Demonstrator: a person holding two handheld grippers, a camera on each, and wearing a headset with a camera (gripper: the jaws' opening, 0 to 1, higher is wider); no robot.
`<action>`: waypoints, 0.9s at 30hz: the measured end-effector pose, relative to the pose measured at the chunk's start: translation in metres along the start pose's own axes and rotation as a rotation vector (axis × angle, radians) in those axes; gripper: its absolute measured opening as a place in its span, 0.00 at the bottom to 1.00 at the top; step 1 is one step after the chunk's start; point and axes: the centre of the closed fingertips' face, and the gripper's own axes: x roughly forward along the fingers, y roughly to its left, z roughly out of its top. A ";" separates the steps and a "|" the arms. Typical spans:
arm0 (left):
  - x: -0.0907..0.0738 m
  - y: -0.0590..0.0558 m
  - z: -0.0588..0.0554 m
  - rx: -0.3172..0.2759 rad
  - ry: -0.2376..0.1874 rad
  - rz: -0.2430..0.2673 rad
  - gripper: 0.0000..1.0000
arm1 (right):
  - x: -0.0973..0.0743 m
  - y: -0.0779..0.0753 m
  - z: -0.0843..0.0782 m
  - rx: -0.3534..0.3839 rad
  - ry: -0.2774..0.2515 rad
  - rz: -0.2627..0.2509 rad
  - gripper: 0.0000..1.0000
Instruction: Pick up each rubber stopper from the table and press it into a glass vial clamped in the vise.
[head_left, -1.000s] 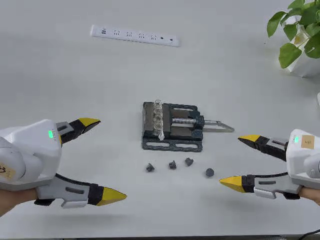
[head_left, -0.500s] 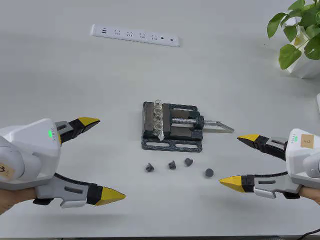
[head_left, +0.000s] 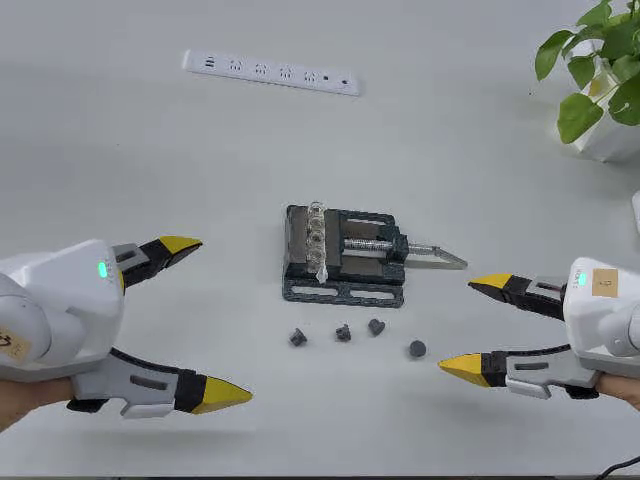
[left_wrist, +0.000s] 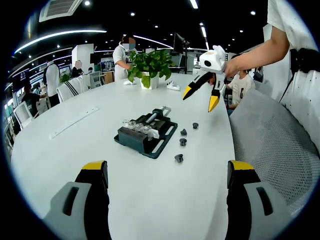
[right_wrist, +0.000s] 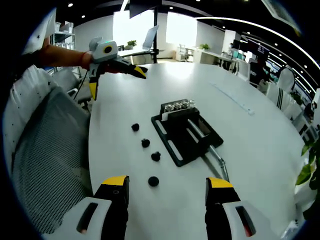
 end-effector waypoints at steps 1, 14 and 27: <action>0.000 0.000 0.000 -0.002 -0.001 0.000 0.99 | 0.001 0.001 0.000 -0.006 0.017 0.008 0.57; 0.001 0.001 0.000 -0.005 -0.013 0.004 0.99 | 0.020 0.011 0.003 -0.156 0.183 0.117 0.34; 0.003 0.002 -0.004 -0.011 -0.020 0.006 0.99 | 0.037 0.026 -0.017 -0.310 0.320 0.196 0.18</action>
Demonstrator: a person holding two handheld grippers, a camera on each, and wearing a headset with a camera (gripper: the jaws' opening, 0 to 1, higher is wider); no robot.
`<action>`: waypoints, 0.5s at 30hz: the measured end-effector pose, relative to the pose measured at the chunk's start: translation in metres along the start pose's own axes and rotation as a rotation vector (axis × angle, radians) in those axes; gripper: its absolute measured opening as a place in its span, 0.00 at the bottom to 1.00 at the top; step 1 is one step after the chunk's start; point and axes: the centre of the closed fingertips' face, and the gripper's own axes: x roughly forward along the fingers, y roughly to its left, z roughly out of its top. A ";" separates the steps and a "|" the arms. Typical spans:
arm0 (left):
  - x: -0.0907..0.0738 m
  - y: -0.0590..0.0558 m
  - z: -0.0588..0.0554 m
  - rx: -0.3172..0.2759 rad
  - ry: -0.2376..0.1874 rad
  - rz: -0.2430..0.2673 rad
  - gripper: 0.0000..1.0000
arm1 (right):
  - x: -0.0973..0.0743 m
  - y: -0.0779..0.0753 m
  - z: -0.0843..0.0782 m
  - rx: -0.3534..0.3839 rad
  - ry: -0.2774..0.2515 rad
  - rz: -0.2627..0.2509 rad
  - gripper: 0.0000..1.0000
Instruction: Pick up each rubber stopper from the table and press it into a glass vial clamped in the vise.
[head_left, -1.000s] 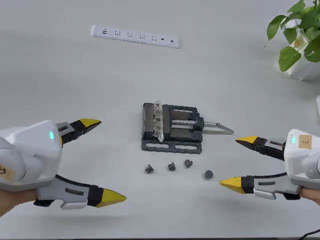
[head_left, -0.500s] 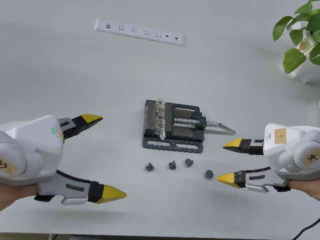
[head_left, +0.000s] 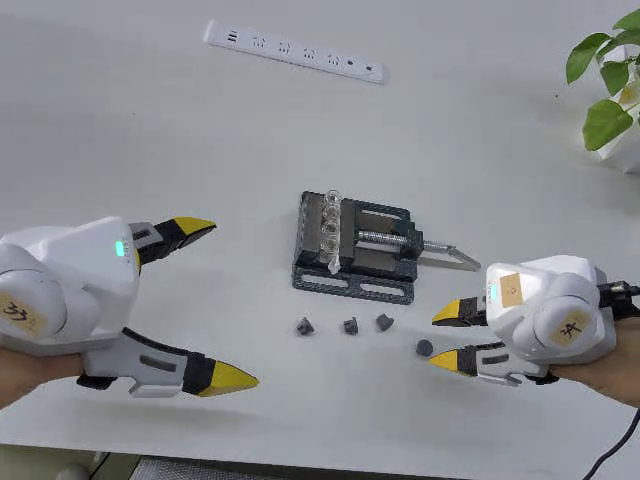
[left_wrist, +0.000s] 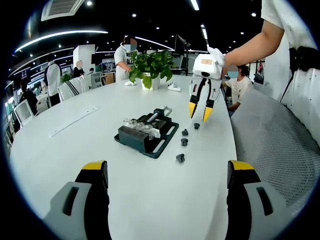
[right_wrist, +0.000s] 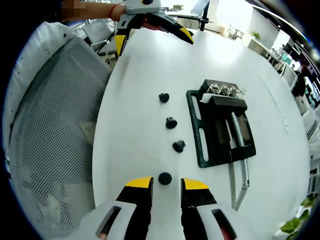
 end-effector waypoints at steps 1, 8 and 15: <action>0.000 0.000 0.000 -0.001 -0.002 0.002 0.99 | 0.001 0.000 0.000 -0.003 -0.001 0.004 0.17; -0.001 0.002 0.000 -0.008 -0.010 0.007 0.99 | 0.011 -0.001 -0.005 -0.019 0.027 0.024 0.13; -0.001 0.003 0.001 -0.015 -0.016 0.012 0.99 | 0.016 -0.001 -0.008 -0.063 0.059 0.026 0.12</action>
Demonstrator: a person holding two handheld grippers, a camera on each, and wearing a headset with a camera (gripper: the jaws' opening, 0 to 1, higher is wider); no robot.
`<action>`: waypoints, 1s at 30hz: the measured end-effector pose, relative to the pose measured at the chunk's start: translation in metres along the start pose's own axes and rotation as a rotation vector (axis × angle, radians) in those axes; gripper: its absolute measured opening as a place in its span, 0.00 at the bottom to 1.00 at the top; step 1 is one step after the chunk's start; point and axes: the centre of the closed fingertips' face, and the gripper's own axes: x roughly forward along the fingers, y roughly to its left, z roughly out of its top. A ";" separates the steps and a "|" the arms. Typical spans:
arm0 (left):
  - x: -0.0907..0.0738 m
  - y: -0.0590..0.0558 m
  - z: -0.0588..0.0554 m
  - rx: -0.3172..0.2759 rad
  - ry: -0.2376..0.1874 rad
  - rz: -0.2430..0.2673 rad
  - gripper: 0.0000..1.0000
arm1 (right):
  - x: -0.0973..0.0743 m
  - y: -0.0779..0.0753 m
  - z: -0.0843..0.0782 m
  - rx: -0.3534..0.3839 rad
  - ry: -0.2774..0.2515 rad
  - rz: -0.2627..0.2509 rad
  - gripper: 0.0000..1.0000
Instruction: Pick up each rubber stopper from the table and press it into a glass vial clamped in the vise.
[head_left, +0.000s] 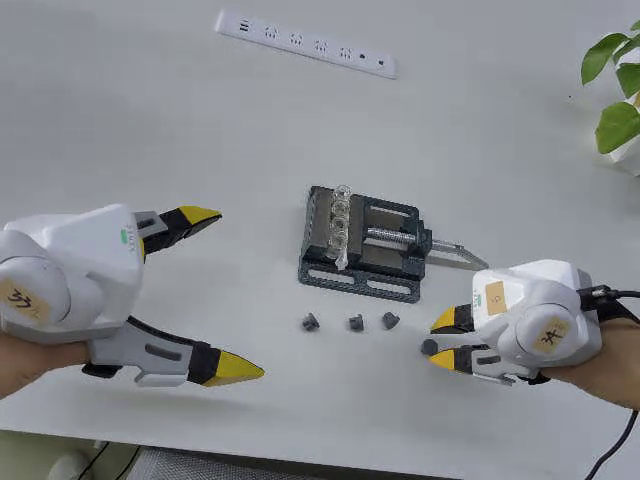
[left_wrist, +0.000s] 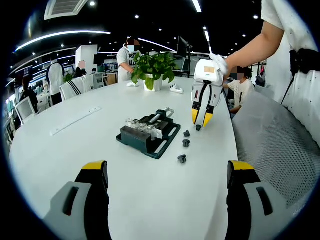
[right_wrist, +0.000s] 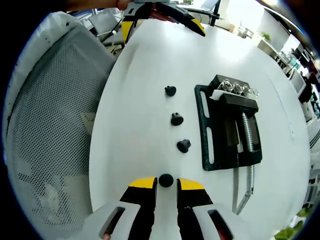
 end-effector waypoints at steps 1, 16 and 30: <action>0.000 0.000 0.000 0.000 0.000 -0.001 0.99 | 0.001 0.000 0.000 -0.003 0.006 0.000 0.11; 0.001 0.000 -0.001 -0.005 -0.005 -0.002 0.99 | 0.002 0.002 -0.001 -0.029 0.026 0.003 0.10; 0.001 0.000 -0.001 -0.007 -0.005 -0.004 0.98 | 0.001 0.002 -0.001 -0.041 0.035 0.003 0.09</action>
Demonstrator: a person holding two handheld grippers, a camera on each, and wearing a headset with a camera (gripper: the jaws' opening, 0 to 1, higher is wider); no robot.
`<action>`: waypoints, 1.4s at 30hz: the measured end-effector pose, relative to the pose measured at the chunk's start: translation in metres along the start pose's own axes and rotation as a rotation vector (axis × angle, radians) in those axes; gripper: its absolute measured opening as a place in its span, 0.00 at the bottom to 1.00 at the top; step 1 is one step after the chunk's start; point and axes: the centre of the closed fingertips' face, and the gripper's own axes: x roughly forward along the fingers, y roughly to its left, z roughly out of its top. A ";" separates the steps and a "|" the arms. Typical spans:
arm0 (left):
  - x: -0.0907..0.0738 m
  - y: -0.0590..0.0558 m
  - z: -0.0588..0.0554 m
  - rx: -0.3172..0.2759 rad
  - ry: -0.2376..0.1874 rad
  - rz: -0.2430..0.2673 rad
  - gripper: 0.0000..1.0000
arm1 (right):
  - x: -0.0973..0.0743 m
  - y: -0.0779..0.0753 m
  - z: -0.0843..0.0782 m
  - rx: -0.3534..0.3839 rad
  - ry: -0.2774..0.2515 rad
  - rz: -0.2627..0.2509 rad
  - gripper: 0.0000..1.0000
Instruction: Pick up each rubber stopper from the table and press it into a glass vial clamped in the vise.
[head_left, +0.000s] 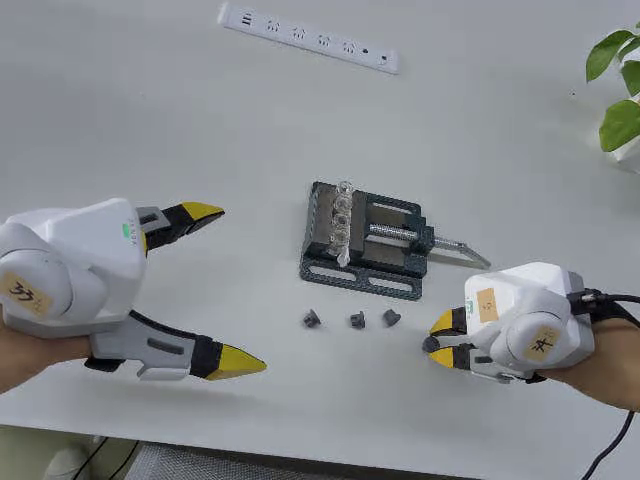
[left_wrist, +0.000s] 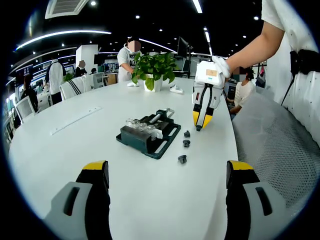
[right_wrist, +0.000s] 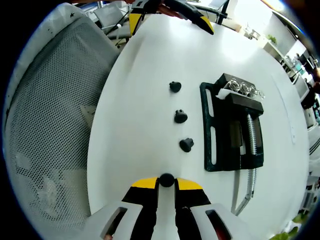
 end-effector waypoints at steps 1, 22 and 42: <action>0.000 0.000 0.000 0.002 0.000 0.000 0.98 | 0.000 0.000 0.000 -0.003 0.001 0.000 0.08; 0.001 0.001 0.002 0.005 -0.003 -0.005 0.99 | -0.013 -0.002 0.006 0.006 -0.005 -0.007 0.08; 0.002 0.005 0.006 0.022 -0.018 -0.008 0.99 | -0.066 -0.066 0.071 -0.004 -0.116 -0.042 0.07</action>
